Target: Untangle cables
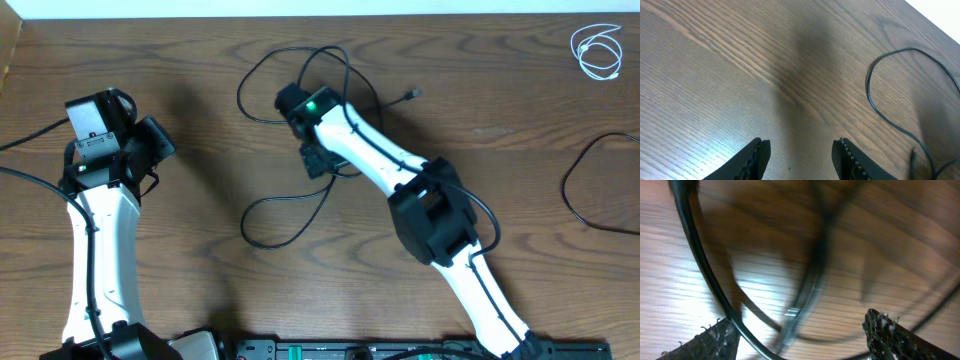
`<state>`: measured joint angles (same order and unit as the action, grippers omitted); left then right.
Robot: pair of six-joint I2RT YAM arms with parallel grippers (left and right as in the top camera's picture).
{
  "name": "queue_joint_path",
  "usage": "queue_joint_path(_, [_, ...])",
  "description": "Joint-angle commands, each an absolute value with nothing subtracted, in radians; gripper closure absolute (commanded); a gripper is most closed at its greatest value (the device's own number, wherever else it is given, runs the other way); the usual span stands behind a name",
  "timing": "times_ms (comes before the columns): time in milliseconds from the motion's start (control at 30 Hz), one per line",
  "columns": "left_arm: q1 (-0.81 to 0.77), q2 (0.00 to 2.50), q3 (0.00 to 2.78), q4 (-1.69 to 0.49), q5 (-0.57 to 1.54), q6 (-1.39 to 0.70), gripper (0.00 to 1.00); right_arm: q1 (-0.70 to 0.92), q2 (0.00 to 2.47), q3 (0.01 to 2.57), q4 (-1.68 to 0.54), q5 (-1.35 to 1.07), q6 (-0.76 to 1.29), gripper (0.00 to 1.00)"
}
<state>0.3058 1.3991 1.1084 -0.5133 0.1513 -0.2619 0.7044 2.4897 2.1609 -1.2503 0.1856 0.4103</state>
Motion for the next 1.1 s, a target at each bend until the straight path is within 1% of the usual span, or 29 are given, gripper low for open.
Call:
queue_joint_path(0, [0.309,1.411,1.13,-0.515,0.147,-0.264,0.53,0.643,2.457,2.161,-1.277,0.23,0.418,0.25])
queue_joint_path(133, [0.309,1.411,1.13,-0.515,0.147,-0.264,0.53,0.582,2.457,2.161,-1.291,0.192,0.393,0.25])
queue_joint_path(300, [0.309,1.411,1.13,-0.515,0.147,-0.264,0.53,0.519,2.457,2.161,-1.293,0.065,0.387,0.25])
queue_joint_path(433, [0.309,1.411,1.13,-0.515,0.147,-0.264,0.53,0.505,2.457,2.161,-1.293,-0.047,0.388,0.26])
queue_joint_path(467, [0.309,1.411,1.13,-0.515,0.147,-0.264,0.53,0.513,2.457,2.161,-1.29,-0.059,0.389,0.29])
queue_joint_path(633, [0.309,1.411,1.13,-0.516,0.147,-0.264,0.53,0.542,2.458,2.128,-1.245,-0.055,0.397,0.36])
queue_joint_path(700, [0.309,1.411,1.13,-0.516,0.147,-0.264,0.53,0.557,2.458,2.084,-1.209,-0.043,0.419,0.4])
queue_joint_path(767, [0.309,1.411,1.13,-0.516,0.147,-0.264,0.53,0.563,2.458,2.05,-1.193,-0.02,0.442,0.48])
queue_joint_path(867, [0.308,1.411,1.13,-0.516,0.15,-0.265,0.53,0.563,2.458,2.013,-1.176,-0.006,0.448,0.67])
queue_joint_path(900, [0.308,1.411,1.13,-0.516,0.15,-0.266,0.53,0.562,2.458,2.006,-1.172,-0.006,0.448,0.79])
queue_joint_path(967, [0.308,1.411,1.13,-0.516,0.15,-0.268,0.53,0.556,2.457,2.005,-1.17,-0.006,0.448,0.99])
queue_joint_path(1067, [0.308,1.411,1.13,-0.515,0.15,-0.268,0.53,0.539,2.453,2.027,-1.175,-0.006,0.441,0.99])
